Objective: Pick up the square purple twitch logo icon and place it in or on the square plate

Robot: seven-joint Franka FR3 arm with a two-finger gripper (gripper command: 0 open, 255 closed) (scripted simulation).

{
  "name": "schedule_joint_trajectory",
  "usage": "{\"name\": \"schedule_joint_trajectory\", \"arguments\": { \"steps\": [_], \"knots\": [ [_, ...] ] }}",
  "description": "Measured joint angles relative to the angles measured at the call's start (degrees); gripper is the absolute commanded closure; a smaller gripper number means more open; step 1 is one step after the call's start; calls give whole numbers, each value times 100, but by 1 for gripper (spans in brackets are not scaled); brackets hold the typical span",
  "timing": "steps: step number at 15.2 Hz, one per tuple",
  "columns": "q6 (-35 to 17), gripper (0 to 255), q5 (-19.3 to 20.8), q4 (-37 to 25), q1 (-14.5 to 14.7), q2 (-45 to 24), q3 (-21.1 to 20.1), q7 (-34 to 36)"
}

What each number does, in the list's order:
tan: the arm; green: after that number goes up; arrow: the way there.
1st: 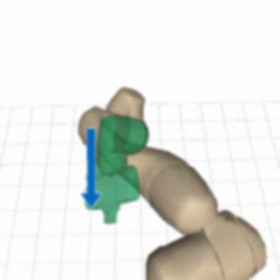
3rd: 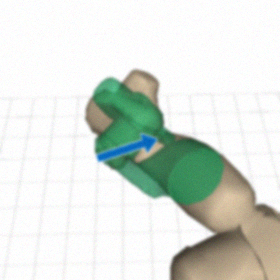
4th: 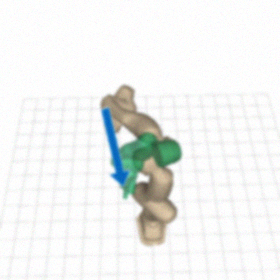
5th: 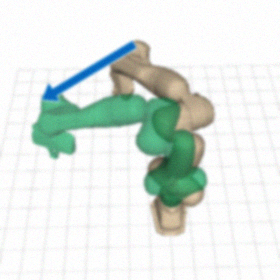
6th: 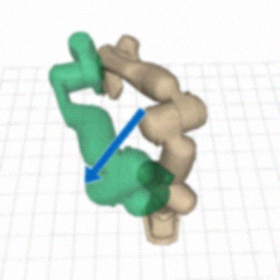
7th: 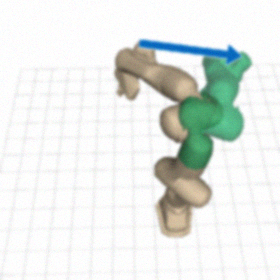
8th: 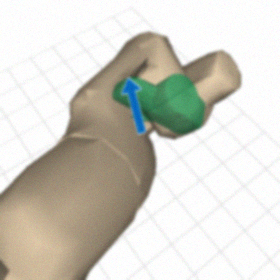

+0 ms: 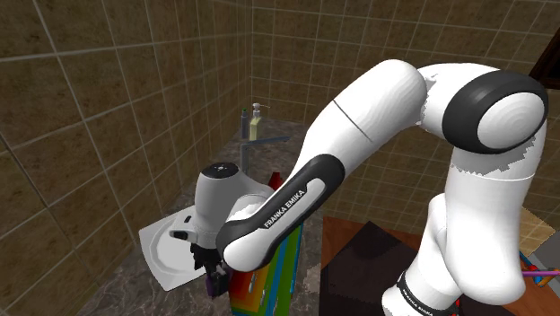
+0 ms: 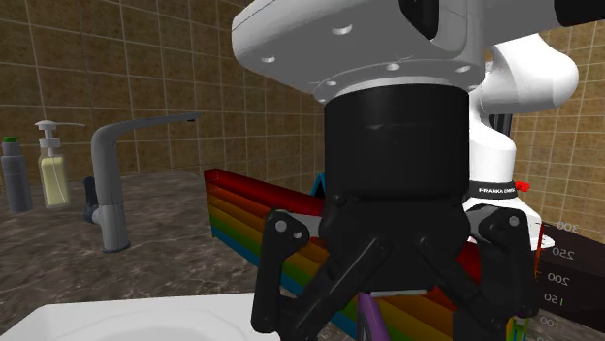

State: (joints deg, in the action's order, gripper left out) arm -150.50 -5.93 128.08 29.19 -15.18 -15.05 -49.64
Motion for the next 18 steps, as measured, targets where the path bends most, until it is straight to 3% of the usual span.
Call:
{"name": "schedule_joint_trajectory", "arguments": {
  "steps": [9, 10, 18],
  "knots": [
    [-228, 0, 73, -25, 57, -259, 30, 50],
    [-228, 255, 73, -25, 57, -259, 30, 50],
    [-229, 255, 73, -25, 57, -259, 30, 50]
  ]
}}
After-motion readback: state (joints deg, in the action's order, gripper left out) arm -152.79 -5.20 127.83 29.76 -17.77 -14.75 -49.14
